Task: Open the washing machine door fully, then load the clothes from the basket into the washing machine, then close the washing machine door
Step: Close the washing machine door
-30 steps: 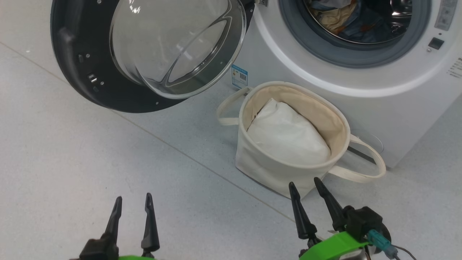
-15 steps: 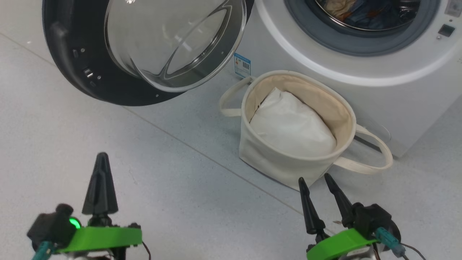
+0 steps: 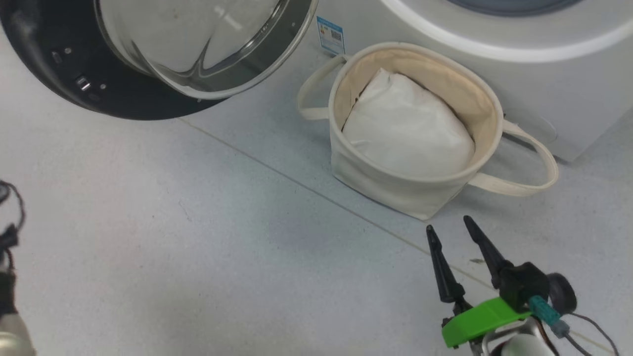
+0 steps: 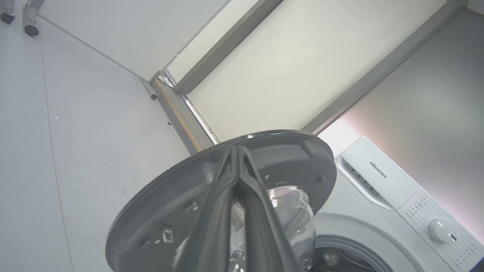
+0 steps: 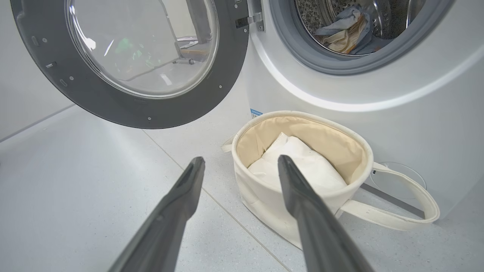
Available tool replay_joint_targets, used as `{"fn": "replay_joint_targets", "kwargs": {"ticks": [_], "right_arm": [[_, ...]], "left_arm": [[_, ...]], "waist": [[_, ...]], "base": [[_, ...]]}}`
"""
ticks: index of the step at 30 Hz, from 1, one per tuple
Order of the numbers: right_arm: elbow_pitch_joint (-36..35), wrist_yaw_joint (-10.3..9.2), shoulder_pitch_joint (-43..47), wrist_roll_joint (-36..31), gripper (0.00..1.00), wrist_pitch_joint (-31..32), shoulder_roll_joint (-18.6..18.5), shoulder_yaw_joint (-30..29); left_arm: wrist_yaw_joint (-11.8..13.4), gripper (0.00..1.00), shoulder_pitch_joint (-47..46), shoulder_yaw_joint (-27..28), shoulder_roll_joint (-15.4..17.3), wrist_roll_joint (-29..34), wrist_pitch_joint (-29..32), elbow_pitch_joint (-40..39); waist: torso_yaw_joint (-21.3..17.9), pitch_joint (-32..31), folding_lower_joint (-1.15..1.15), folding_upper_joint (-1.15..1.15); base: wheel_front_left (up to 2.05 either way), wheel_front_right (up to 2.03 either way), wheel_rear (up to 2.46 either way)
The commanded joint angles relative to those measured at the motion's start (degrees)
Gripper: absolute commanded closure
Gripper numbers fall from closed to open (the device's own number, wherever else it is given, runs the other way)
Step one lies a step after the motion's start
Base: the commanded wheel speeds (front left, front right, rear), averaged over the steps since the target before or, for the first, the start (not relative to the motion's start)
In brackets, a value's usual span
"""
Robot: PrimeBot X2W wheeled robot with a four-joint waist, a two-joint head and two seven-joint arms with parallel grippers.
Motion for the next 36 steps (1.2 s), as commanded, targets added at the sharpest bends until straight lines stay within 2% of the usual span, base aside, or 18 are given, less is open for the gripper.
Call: {"fn": "replay_joint_targets", "kwargs": {"ticks": [1, 5, 15, 19, 29, 36], "right_arm": [[-1.9, 0.00, -1.2, -0.7, 0.00, -0.3, -0.5, 1.6], [-2.6, 0.00, -2.7, -1.7, 0.00, -0.3, -3.3, 2.4], [-4.7, 0.00, -3.6, -1.8, 0.00, -0.3, -7.1, 0.6], [-5.1, 0.00, -3.2, -2.0, 0.00, -0.3, -7.8, -0.1], [-6.3, 0.00, -2.3, -2.2, 0.00, -0.3, -8.7, -0.7], [-6.8, 0.00, -1.3, -2.5, 0.00, -0.3, -9.4, -0.6]], "left_arm": [[-0.6, 1.00, -2.0, 2.4, 3.9, -0.7, 0.6, -0.8], [-0.2, 1.00, -11.1, 6.4, 7.9, -7.7, 4.2, 9.6], [3.9, 1.00, -23.6, 9.3, 16.8, -10.5, 6.0, 27.6], [3.9, 1.00, -25.9, 9.4, 18.1, -10.8, 6.5, 32.0], [1.7, 1.00, -28.8, 7.5, 20.5, -10.1, 9.2, 38.7], [-0.4, 1.00, -30.2, 6.7, 20.0, -11.5, 13.4, 40.1]], "waist": [[-0.6, 2.1, -0.01, 0.00], [-2.2, 5.1, -0.01, 0.00], [-7.3, 9.4, -0.01, 0.00], [-8.5, 10.2, -0.01, 0.00], [-10.0, 11.3, -0.01, 0.00], [-9.8, 11.5, -0.01, 0.00]], "base": [[0.00, 0.00, 0.00], [0.00, 0.00, 0.00], [0.00, 0.00, 0.00], [0.00, 0.00, 0.00], [0.00, 0.00, 0.00], [0.00, 0.00, 0.00]]}}
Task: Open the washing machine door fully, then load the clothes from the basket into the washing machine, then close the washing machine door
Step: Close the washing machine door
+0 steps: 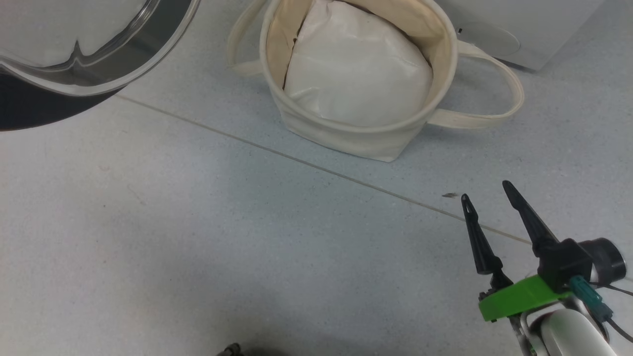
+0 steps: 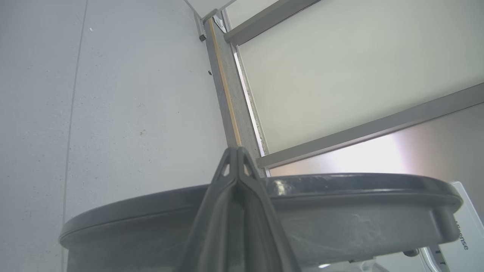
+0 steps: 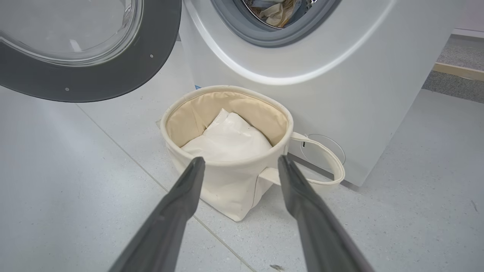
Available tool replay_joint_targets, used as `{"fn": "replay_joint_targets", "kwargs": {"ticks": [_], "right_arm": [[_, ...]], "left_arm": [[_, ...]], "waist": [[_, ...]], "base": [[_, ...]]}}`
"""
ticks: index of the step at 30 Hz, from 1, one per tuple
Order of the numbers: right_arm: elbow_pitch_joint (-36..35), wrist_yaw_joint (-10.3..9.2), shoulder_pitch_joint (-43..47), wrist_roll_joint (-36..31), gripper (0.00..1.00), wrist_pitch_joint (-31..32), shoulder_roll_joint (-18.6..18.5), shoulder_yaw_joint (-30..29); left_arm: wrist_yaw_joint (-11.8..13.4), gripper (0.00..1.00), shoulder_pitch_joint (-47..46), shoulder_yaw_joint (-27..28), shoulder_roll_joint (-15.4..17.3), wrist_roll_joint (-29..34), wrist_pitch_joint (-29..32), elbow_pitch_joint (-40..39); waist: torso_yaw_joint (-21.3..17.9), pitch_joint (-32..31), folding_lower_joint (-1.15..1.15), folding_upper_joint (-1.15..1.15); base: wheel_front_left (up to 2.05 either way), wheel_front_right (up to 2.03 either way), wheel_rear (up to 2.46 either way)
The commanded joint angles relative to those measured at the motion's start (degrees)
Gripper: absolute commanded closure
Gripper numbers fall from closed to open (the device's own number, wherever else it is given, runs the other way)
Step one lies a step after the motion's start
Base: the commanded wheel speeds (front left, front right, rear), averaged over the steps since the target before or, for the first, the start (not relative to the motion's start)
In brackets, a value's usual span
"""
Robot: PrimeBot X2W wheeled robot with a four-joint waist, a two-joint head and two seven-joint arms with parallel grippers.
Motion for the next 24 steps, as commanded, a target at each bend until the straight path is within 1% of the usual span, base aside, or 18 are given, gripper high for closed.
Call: {"fn": "replay_joint_targets", "kwargs": {"ticks": [1, 3, 7, 9, 11, 14, 17, 21, 24], "right_arm": [[-2.1, 0.00, 1.8, -0.6, 0.00, -0.3, -0.9, 1.4], [-2.1, 0.00, 1.9, -0.6, 0.00, -0.3, -1.1, 1.5], [-1.9, 0.00, 2.4, -0.8, 0.00, -0.3, -1.6, 1.6], [-2.0, 0.00, 2.6, -0.8, 0.00, -0.3, -1.8, 1.4], [-2.1, 0.00, 2.8, -0.8, 0.00, -0.3, -2.1, 1.3], [-1.9, 0.00, 3.1, -1.1, 0.00, -0.3, -2.7, 1.7], [-2.2, 0.00, 3.1, -0.8, 0.00, -0.3, -2.7, 2.0], [-2.2, 0.00, 3.4, -0.8, 0.00, -0.3, -2.9, 1.5], [-2.2, 0.00, 3.5, -0.8, 0.00, -0.3, -2.9, 1.3]], "left_arm": [[-1.2, 1.00, -1.1, -0.7, 3.7, -0.9, 2.1, -1.7], [-1.4, 1.00, -1.1, -0.6, 3.6, -1.4, 3.0, -1.9], [-1.8, 1.00, -0.4, 0.0, 3.6, -3.8, 6.7, -4.5], [-1.8, 1.00, 0.5, 0.4, 4.1, -4.1, 5.9, -6.3], [-1.9, 1.00, 1.2, 0.4, 3.8, -4.2, 4.8, -7.4], [-1.9, 1.00, 1.5, 0.0, 3.1, -5.1, 6.0, -8.6], [-1.9, 1.00, 2.4, -0.7, 3.6, -3.9, 4.4, -7.0], [-1.9, 1.00, 2.1, -1.6, 2.2, -5.6, 8.1, -8.0], [-1.9, 1.00, 2.7, -1.8, 2.1, -6.3, 9.5, -8.7]], "waist": [[0.1, 0.0, 0.01, -0.01], [0.0, -0.1, 0.01, -0.01], [-0.4, -0.6, 0.01, -0.01], [-0.5, -0.5, 0.01, -0.01], [-0.3, -0.4, 0.01, -0.01], [-0.3, -0.5, 0.01, -0.01], [-0.5, -0.6, 0.01, -0.01], [-0.3, -0.5, 0.01, -0.01], [-0.2, -0.5, 0.01, -0.01]], "base": [[0.00, 0.00, 0.00], [0.00, 0.00, 0.00], [0.00, 0.00, 0.00], [0.00, 0.00, 0.00], [0.00, 0.00, 0.00], [0.00, 0.00, 0.00], [0.00, 0.00, 0.00], [0.00, 0.00, 0.00], [0.00, 0.00, 0.00]]}}
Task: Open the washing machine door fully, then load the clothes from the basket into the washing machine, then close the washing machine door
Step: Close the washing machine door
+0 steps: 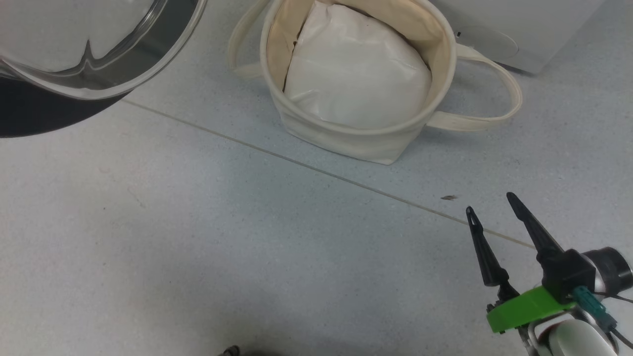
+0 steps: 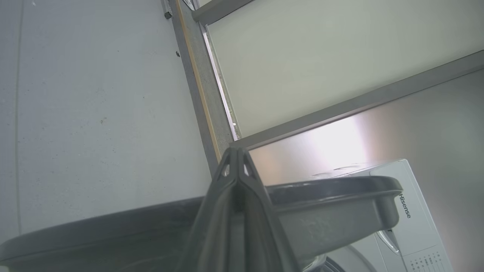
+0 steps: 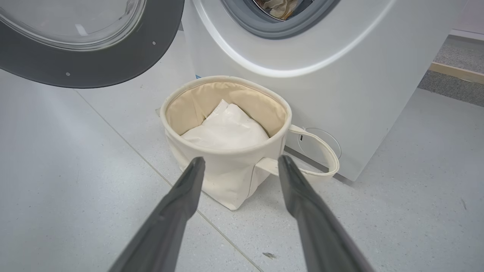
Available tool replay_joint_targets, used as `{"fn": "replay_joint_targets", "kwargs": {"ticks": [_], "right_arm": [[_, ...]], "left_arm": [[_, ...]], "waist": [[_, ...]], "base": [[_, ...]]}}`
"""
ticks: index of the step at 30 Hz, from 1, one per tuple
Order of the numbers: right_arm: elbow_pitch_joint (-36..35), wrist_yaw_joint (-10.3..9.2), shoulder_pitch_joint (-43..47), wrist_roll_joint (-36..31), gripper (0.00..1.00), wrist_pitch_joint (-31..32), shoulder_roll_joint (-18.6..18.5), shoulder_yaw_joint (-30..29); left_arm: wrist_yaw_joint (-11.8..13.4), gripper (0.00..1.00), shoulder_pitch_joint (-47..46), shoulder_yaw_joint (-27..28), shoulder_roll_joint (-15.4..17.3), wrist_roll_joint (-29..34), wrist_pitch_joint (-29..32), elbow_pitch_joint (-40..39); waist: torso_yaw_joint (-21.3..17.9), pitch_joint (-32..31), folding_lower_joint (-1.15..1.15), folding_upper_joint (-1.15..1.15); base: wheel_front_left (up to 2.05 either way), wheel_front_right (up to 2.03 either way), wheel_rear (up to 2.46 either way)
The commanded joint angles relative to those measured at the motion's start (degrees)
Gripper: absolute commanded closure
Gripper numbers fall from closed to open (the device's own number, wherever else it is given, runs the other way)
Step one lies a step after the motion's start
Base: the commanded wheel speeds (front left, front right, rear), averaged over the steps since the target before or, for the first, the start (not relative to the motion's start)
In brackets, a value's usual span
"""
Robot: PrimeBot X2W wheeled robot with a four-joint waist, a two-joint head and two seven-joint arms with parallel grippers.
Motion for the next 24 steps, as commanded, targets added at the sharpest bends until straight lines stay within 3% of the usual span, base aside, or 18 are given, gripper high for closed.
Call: {"fn": "replay_joint_targets", "kwargs": {"ticks": [1, 13, 24], "right_arm": [[-1.8, 0.00, 1.3, -0.3, 0.00, -0.3, -0.8, 1.1], [-1.4, 0.00, 0.8, 0.1, 0.00, -0.3, 0.4, 1.6], [0.9, 0.00, -0.4, 0.9, 0.00, -0.3, 4.3, 3.4]], "left_arm": [[-0.4, 1.00, 0.7, -1.2, 1.7, -0.8, 2.5, -2.0], [-0.4, 1.00, 1.9, -4.0, -0.2, -5.1, 19.6, -1.1], [0.4, 1.00, 6.7, -7.6, -2.2, -5.9, 31.9, -7.9]], "waist": [[0.1, 0.1, 0.00, 0.00], [1.4, -0.8, 0.00, 0.00], [2.3, -5.0, 0.00, 0.00]], "base": [[0.00, 0.00, 0.00], [0.00, 0.00, 0.00], [0.00, 0.00, 0.00]]}}
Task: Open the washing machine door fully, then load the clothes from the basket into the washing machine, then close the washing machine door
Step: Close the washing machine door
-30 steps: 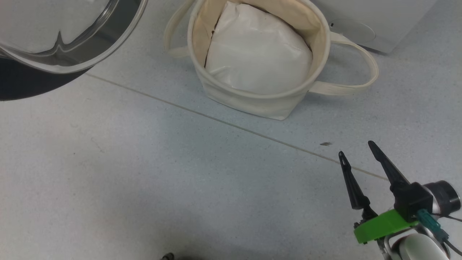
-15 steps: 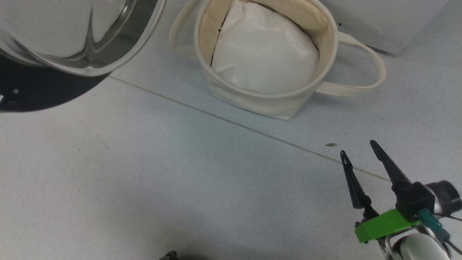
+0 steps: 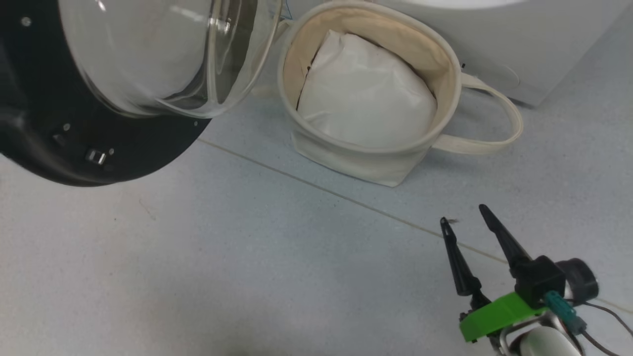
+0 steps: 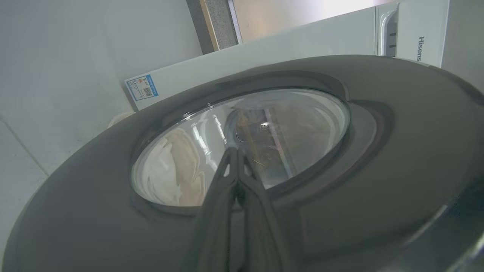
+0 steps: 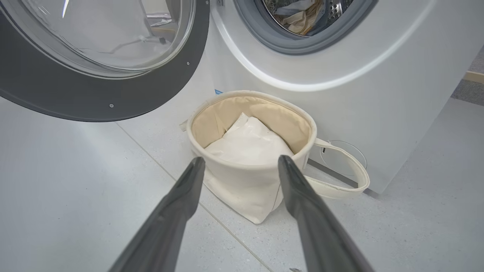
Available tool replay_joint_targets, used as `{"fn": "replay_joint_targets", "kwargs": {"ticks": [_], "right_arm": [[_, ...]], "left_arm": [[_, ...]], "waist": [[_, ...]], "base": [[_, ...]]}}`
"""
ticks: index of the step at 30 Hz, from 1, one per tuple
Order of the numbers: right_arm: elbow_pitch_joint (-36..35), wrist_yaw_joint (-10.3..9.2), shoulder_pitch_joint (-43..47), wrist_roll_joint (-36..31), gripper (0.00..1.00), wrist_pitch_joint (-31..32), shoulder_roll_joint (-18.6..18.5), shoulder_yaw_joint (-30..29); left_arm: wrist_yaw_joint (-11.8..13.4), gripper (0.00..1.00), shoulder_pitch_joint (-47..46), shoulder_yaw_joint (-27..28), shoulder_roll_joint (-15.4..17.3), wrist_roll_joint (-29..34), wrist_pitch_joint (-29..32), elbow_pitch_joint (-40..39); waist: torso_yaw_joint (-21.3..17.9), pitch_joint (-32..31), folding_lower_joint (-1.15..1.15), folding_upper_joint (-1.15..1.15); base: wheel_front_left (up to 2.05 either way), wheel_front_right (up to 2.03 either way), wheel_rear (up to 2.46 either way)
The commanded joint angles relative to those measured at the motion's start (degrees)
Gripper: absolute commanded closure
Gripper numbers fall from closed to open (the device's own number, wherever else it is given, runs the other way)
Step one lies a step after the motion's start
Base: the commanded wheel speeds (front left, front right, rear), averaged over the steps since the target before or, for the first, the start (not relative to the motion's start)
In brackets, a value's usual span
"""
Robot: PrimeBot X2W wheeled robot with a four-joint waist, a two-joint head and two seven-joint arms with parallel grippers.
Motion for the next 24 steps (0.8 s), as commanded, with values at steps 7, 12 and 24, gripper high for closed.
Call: {"fn": "replay_joint_targets", "kwargs": {"ticks": [7, 12, 24], "right_arm": [[0.2, 0.00, -1.3, 1.1, 0.00, -0.3, 2.9, 2.5], [1.0, 0.00, -1.8, 1.4, 0.00, -0.3, 4.5, 2.8], [2.3, 0.00, -1.3, 2.1, 0.00, -0.3, 7.4, 1.8]], "left_arm": [[4.1, 1.00, 5.1, 0.2, 2.3, -1.2, 4.5, -11.0], [7.3, 1.00, 9.0, -0.7, -0.4, -1.4, 6.1, -18.8], [9.7, 1.00, 16.3, -6.2, -10.2, -2.4, 9.2, -31.3]], "waist": [[0.1, -3.1, 0.00, 0.00], [-0.3, -4.7, 0.00, 0.00], [-2.5, -9.2, 0.00, 0.00]], "base": [[0.00, 0.00, 0.00], [0.00, 0.00, 0.00], [0.00, 0.00, 0.00]]}}
